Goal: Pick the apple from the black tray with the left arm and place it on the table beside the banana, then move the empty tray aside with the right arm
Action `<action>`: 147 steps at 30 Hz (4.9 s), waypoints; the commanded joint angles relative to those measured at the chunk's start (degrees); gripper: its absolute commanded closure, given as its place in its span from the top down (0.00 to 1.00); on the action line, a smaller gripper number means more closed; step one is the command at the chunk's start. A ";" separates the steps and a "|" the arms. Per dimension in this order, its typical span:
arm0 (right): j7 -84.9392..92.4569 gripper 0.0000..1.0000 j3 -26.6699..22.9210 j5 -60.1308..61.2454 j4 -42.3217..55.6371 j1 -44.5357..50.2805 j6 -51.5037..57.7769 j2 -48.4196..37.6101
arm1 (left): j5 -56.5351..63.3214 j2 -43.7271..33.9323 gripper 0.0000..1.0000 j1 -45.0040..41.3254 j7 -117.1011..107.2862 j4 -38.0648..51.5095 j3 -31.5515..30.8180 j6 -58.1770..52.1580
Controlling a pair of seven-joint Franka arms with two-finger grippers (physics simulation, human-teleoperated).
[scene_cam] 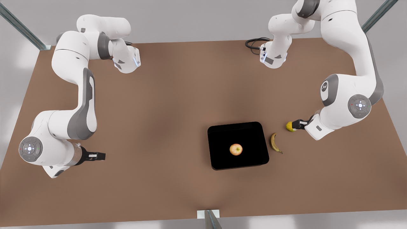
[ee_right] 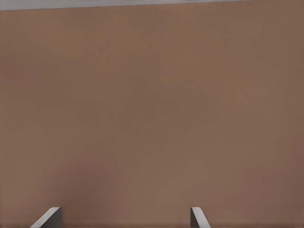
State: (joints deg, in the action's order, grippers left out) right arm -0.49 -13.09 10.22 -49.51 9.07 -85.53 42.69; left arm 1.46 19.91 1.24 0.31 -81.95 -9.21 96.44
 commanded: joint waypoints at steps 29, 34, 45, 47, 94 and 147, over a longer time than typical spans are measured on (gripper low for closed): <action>-0.03 1.00 -0.53 -0.11 -2.35 1.83 -1.30 0.73 | 15.15 22.01 1.00 -19.69 -53.93 7.86 -7.93 17.12; -0.03 1.00 -0.35 -0.11 -2.35 1.83 -1.30 0.73 | 15.15 26.40 1.00 -19.08 -53.13 10.93 -7.84 18.35; -0.03 1.00 -0.27 -0.11 -2.35 1.92 -1.30 0.73 | 15.06 31.85 1.00 -17.67 -44.43 12.34 -6.34 22.74; -0.03 1.00 -0.27 -0.11 -2.35 1.92 -1.30 0.73 | 15.06 32.38 1.00 -17.93 -44.61 12.26 -6.52 22.74; 0.06 1.00 1.40 -0.20 -2.96 6.13 31.82 -13.95 | 18.40 23.32 0.81 7.81 5.13 4.78 -6.78 13.15; -50.31 1.00 24.08 -21.38 -14.83 24.86 -53.42 16.20 | -4.89 -11.65 1.00 -0.36 3.47 -4.18 4.82 0.60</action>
State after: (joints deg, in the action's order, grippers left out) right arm -54.65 10.98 -9.28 -64.31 33.94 -138.03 58.80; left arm -3.42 8.33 0.86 1.77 -86.16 -4.39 97.14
